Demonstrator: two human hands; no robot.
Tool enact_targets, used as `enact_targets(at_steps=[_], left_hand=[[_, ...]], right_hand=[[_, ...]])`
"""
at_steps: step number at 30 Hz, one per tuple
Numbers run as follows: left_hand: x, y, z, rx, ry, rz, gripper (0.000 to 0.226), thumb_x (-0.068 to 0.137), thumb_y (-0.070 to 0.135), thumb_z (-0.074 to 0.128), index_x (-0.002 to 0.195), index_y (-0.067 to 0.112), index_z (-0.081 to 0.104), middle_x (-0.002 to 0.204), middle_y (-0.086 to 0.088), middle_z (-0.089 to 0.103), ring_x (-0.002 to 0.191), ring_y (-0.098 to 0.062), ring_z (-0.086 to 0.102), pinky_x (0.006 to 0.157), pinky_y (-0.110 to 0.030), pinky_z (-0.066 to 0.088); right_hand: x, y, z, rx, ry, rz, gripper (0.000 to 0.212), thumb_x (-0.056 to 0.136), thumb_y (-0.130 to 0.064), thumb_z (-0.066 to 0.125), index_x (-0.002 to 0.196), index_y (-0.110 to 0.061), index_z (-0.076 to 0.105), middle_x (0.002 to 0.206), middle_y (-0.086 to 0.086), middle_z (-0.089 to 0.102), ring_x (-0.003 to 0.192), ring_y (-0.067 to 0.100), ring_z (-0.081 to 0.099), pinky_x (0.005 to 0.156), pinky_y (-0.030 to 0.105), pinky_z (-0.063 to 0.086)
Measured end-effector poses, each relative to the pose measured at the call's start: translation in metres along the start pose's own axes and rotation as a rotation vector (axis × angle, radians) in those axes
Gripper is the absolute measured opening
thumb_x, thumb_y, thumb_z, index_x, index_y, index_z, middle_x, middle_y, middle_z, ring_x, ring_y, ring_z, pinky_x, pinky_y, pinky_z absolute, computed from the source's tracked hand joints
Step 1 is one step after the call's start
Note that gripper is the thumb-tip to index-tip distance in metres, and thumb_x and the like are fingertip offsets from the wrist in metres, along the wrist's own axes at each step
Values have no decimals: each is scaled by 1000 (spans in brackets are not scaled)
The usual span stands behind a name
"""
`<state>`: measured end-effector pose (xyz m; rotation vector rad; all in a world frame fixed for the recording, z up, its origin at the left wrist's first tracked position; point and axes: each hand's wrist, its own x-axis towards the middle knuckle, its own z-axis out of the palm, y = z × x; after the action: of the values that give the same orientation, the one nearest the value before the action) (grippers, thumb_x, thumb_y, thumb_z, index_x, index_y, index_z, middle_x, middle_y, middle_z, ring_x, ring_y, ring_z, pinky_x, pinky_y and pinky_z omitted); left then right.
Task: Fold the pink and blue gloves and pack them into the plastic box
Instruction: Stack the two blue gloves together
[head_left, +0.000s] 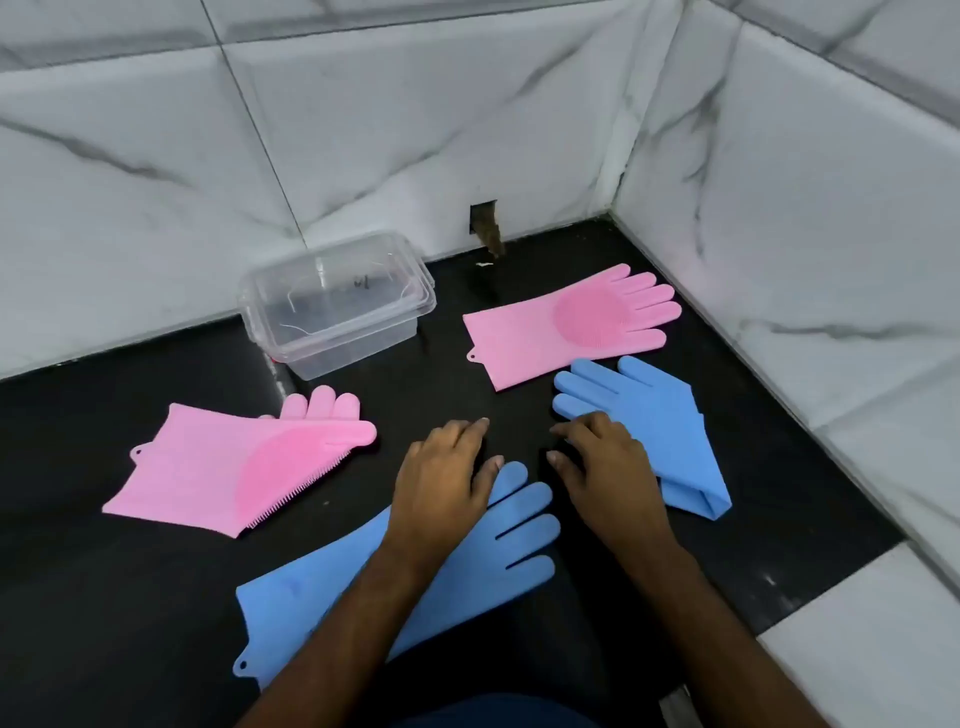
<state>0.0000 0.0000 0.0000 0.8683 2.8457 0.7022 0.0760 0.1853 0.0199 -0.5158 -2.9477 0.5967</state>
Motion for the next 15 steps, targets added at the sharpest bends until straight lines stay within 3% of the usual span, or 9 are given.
enact_targets(at_steps=[4, 6, 8, 10, 13, 15], left_hand=[[-5, -10, -3, -68, 52, -114, 42, 96, 49, 61, 121, 16, 67, 110, -2, 62, 104, -23, 60, 86, -42, 51], [-8, -16, -4, -60, 40, -136, 43, 89, 57, 66, 109, 18, 65, 103, 0, 62, 98, -23, 59, 85, -42, 50], [-12, -23, -10, -101, -8, -173, 53, 78, 69, 70, 100, 22, 62, 96, 6, 63, 92, -20, 58, 84, -41, 47], [-14, -29, -23, -168, -175, -223, 59, 64, 76, 74, 89, 24, 61, 87, 9, 64, 85, -18, 59, 77, -40, 48], [-15, -36, -43, -227, -430, -257, 50, 62, 59, 88, 82, 21, 61, 82, 6, 66, 77, -17, 63, 71, -41, 52], [-18, -33, -56, -329, -378, -222, 38, 72, 40, 89, 81, 18, 59, 78, 4, 64, 71, -16, 59, 73, -46, 51]], right_hand=[[-19, -12, 7, 164, -212, 76, 46, 89, -56, 65, 123, -25, 61, 115, -4, 56, 107, 16, 54, 91, 37, 48], [-29, -22, 18, 168, -319, 124, 52, 83, -57, 71, 121, -25, 57, 115, -4, 48, 108, 15, 49, 91, 37, 48], [-32, -30, 25, 155, -332, 128, 38, 83, -48, 74, 107, -24, 58, 108, -3, 45, 103, 16, 47, 87, 34, 46], [-31, -34, 23, 180, -339, 120, 23, 84, -40, 76, 91, -27, 58, 100, -5, 49, 96, 16, 50, 77, 30, 42], [-23, -34, 14, 240, -354, 106, 25, 82, -34, 76, 82, -29, 52, 83, -9, 59, 77, 12, 57, 65, 32, 44], [-18, -39, 6, 292, -320, 69, 25, 84, -30, 74, 86, -30, 49, 81, -9, 64, 74, 9, 61, 68, 38, 52]])
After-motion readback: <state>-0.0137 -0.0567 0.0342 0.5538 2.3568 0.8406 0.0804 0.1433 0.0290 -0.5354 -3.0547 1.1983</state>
